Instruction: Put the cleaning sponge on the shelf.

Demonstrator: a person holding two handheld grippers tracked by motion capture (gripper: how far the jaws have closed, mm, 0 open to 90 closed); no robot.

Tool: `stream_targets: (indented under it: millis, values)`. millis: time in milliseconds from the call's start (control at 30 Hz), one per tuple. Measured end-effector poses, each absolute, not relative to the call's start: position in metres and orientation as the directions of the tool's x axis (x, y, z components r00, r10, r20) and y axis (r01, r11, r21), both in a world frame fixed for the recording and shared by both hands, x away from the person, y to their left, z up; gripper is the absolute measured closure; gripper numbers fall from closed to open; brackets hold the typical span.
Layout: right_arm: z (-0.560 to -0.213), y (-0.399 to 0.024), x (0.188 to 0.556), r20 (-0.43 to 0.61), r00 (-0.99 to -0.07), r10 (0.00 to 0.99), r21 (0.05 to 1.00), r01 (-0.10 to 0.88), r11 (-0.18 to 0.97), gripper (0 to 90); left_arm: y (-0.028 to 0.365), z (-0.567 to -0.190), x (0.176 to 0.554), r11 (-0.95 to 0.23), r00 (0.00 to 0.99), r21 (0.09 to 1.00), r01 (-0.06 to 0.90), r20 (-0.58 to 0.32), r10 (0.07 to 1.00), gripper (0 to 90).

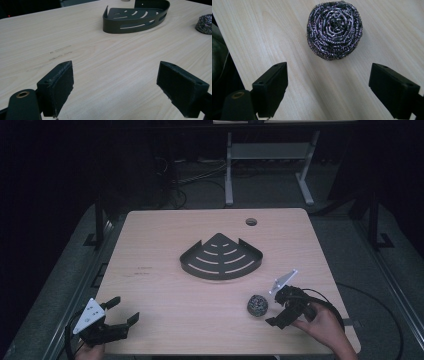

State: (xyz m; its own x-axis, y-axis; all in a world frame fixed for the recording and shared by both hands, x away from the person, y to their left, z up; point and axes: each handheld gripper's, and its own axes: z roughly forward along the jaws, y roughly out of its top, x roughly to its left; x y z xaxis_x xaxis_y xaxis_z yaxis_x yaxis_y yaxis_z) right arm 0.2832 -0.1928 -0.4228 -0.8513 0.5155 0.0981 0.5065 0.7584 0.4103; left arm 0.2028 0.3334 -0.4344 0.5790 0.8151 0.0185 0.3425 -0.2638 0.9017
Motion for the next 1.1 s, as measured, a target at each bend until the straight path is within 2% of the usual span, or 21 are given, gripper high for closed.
stream_targets:
  millis: [1100]
  values:
    - [-0.426,-0.168,0.306,0.127,-0.866,0.483,0.387,0.492,0.78,15.4,0.335,-0.434,0.203,-0.26,0.577,0.904,0.34,0.018,0.817,13.3]
